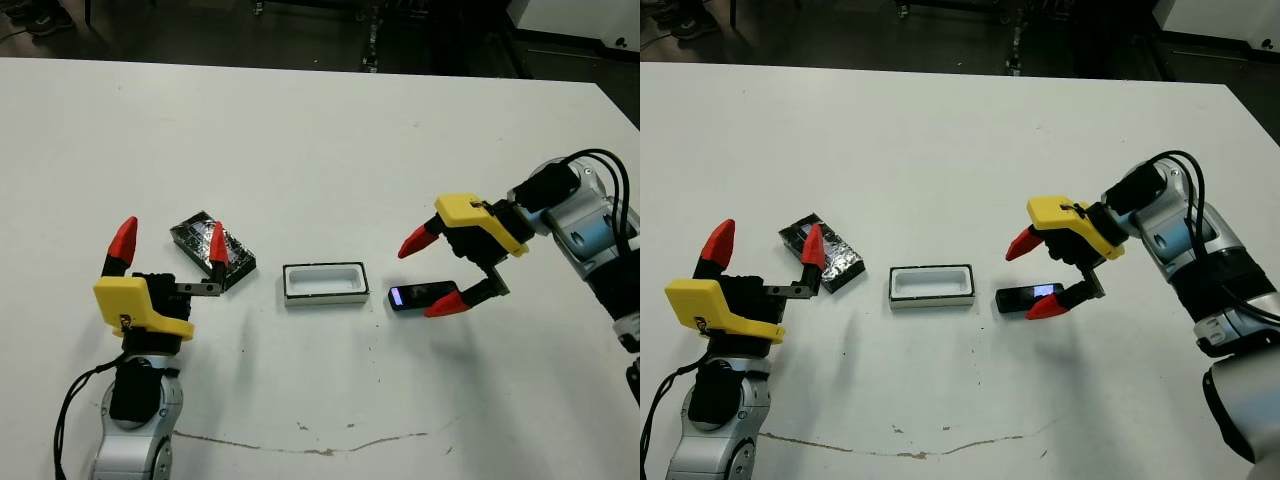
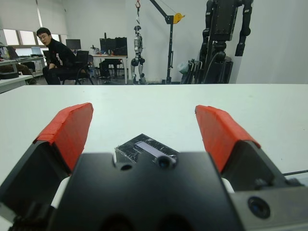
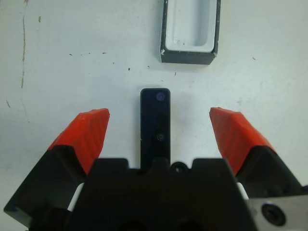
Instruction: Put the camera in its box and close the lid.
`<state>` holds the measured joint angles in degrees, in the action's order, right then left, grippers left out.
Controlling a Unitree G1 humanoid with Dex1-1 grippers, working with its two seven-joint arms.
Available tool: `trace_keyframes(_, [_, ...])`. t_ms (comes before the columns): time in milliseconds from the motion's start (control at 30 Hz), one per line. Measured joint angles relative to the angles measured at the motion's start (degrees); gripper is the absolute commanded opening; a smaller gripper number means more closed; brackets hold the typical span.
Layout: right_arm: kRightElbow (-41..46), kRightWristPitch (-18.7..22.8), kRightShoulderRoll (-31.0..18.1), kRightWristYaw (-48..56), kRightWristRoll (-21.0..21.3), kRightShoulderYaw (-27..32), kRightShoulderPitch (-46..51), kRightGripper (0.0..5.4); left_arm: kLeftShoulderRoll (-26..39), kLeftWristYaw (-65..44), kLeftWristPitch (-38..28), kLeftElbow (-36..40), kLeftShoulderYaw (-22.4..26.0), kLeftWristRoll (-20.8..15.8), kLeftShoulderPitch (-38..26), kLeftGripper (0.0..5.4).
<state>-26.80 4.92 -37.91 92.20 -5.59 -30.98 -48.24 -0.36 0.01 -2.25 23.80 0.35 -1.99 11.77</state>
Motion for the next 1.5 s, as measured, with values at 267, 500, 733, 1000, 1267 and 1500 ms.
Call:
trace_keyframes(267, [1.7, 0.1, 0.1, -0.3, 2.6, 1.5, 2.5, 5.4, 0.1, -0.2, 0.3, 0.1, 0.1, -0.7, 0.0, 5.39])
trace_keyframes(500, [3.0, 0.1, 0.3, -1.2, 3.9, 2.6, 4.3, 5.34, 0.1, -0.1, 0.4, 0.1, 0.2, -0.5, 0.0, 5.4])
trace_keyframes(733, [3.9, 0.3, 0.6, -1.7, 4.3, 3.0, 5.6, 4.39, 0.2, -0.1, 0.4, 0.1, 0.3, -0.1, 0.0, 5.4])
trace_keyframes(1000, [4.6, 1.4, 1.5, -2.6, 4.5, 3.3, 6.2, 3.07, 0.2, -0.3, 0.0, -0.1, 0.3, 0.0, -0.1, 5.4])
trace_keyframes(1267, [4.6, 2.5, 1.8, -2.8, 4.1, 5.0, 7.4, 1.72, 0.2, -0.3, 0.0, -0.1, 0.4, -0.1, -0.1, 5.4])
trace_keyframes(1500, [5.6, 2.2, 1.8, -2.8, 4.2, 5.5, 8.1, 1.69, 0.2, -0.3, 0.1, 0.0, 0.7, -0.1, -0.1, 5.4])
